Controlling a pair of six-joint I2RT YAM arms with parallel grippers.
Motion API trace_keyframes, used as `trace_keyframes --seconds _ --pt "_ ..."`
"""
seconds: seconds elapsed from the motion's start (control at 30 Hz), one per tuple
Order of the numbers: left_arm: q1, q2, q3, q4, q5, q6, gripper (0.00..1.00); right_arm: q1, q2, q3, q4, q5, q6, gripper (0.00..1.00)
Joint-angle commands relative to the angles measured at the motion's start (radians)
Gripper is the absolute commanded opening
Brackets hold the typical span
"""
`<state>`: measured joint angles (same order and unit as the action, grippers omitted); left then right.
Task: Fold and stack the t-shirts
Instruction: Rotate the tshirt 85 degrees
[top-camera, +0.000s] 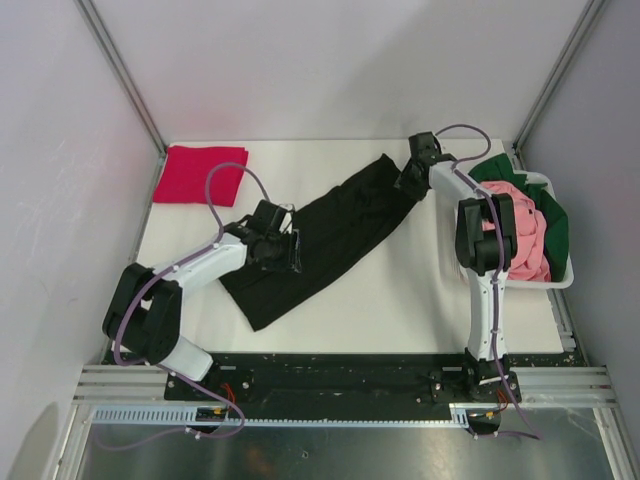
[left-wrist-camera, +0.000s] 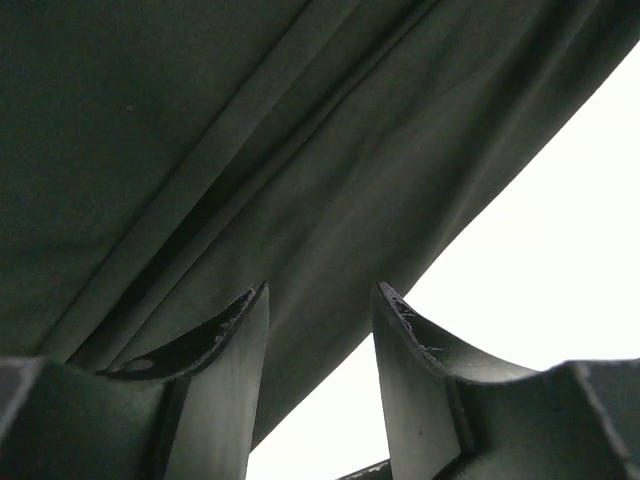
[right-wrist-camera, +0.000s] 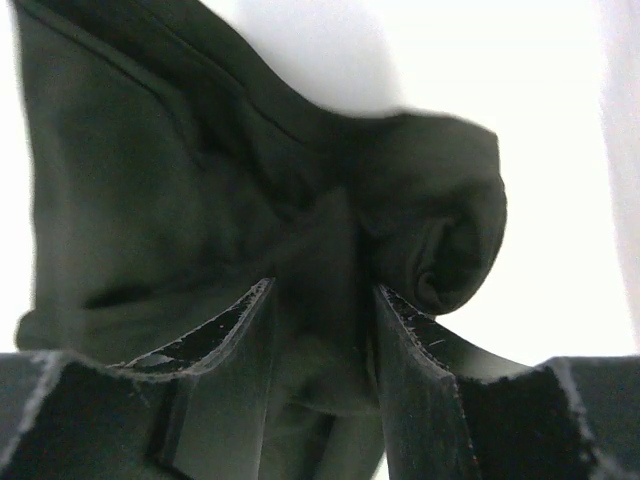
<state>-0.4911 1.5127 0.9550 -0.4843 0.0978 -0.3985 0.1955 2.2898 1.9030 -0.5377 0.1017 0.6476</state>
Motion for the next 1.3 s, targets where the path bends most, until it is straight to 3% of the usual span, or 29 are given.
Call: trace_keyframes --seconds 0.0,0.27,0.77,0.97,1.27 --pt "0.006 -0.027 -0.015 -0.018 -0.013 0.034 0.5 -0.005 -0.138 -0.131 -0.016 0.041 -0.026 0.47" --pt "0.006 -0.009 -0.001 -0.034 -0.024 0.052 0.5 -0.065 -0.267 -0.347 0.005 0.047 -0.05 0.49" --pt "0.005 0.004 -0.01 -0.056 -0.029 0.064 0.47 0.006 -0.352 -0.393 -0.003 0.082 -0.027 0.54" --pt "0.003 0.016 -0.017 -0.056 -0.034 0.06 0.44 0.032 -0.397 -0.414 0.023 0.087 -0.012 0.5" --pt "-0.01 0.083 -0.002 -0.056 -0.078 0.063 0.38 0.033 -0.292 -0.422 0.056 0.038 0.034 0.41"
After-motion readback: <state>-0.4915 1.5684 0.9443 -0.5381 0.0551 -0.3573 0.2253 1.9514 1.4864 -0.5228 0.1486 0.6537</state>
